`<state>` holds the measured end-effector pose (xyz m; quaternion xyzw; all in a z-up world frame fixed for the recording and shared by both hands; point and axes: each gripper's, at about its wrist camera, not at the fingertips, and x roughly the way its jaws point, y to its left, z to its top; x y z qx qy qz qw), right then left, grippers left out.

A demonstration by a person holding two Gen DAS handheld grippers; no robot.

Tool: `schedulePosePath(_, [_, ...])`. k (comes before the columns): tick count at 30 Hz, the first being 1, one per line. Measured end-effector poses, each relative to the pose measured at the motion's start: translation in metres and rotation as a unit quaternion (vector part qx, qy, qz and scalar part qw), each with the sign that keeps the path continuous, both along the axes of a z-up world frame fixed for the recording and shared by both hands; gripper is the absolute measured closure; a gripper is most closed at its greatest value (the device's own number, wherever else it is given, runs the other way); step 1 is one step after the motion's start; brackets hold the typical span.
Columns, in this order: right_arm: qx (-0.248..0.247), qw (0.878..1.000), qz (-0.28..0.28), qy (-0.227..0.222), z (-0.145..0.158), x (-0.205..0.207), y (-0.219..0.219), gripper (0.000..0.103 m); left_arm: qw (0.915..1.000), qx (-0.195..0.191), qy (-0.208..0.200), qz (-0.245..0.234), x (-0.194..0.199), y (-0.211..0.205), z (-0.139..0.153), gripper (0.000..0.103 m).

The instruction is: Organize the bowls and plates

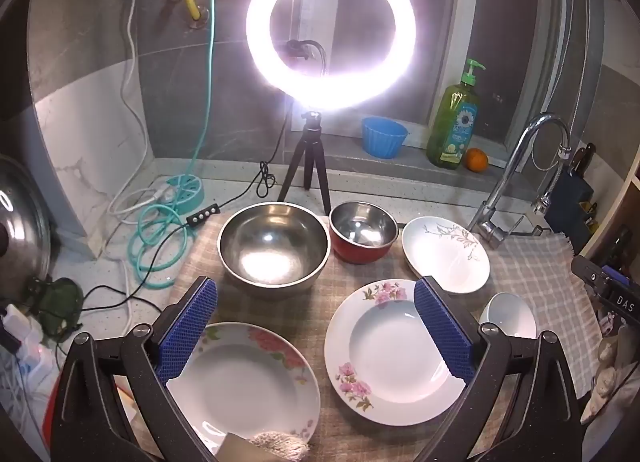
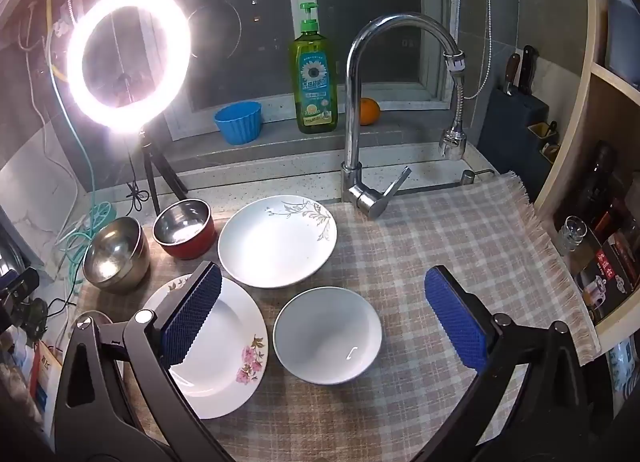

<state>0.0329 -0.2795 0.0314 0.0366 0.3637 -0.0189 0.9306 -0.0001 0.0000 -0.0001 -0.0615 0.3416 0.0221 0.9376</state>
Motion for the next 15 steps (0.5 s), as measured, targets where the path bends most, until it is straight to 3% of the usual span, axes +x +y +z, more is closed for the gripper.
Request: schedulePosePath(15, [0.000, 1.000, 0.007, 0.003, 0.0047, 0.0021, 0.0054, 0.000, 0.9999, -0.009, -0.005, 0.007, -0.0027, 0.0045, 0.0011, 0.004])
